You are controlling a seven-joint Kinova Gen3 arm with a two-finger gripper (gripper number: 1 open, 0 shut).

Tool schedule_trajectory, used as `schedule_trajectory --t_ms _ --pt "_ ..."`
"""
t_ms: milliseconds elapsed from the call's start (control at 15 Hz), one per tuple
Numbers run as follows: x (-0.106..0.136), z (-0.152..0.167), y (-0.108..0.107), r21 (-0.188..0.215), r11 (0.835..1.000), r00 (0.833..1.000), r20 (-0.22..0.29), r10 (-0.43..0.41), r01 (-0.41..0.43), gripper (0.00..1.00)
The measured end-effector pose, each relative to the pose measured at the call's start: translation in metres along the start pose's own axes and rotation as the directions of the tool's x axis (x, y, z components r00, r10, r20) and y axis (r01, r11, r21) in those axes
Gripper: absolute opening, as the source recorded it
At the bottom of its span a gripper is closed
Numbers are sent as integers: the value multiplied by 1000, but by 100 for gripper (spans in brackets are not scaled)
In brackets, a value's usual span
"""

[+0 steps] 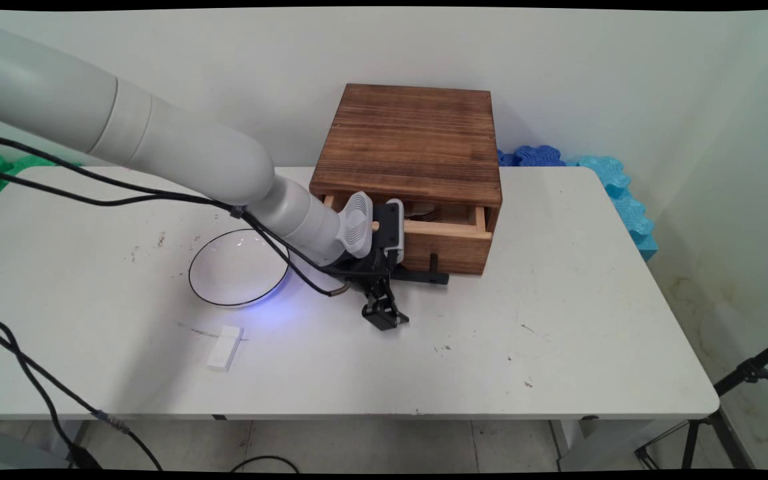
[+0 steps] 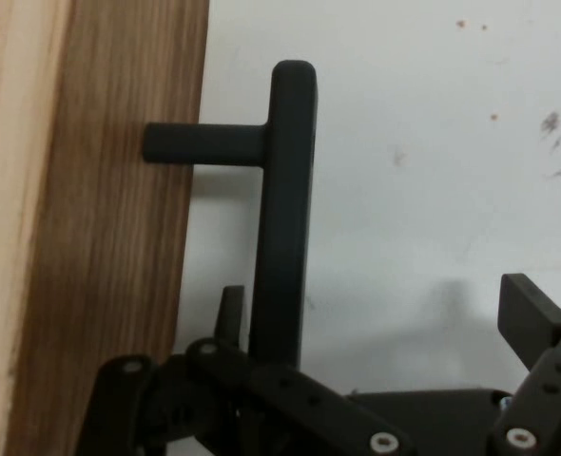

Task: Open the drawer

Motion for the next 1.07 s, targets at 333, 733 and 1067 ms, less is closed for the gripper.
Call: schedule_trajectory --t_ms 333,733,1067 --pt "0 -5 12 -11 1000 1000 1 0 0 100" --pt "-1 -11 26 -27 1000 1000 2 -3 3 100" --pt "-2 -18 40 -40 999 1000 3 -8 8 100"
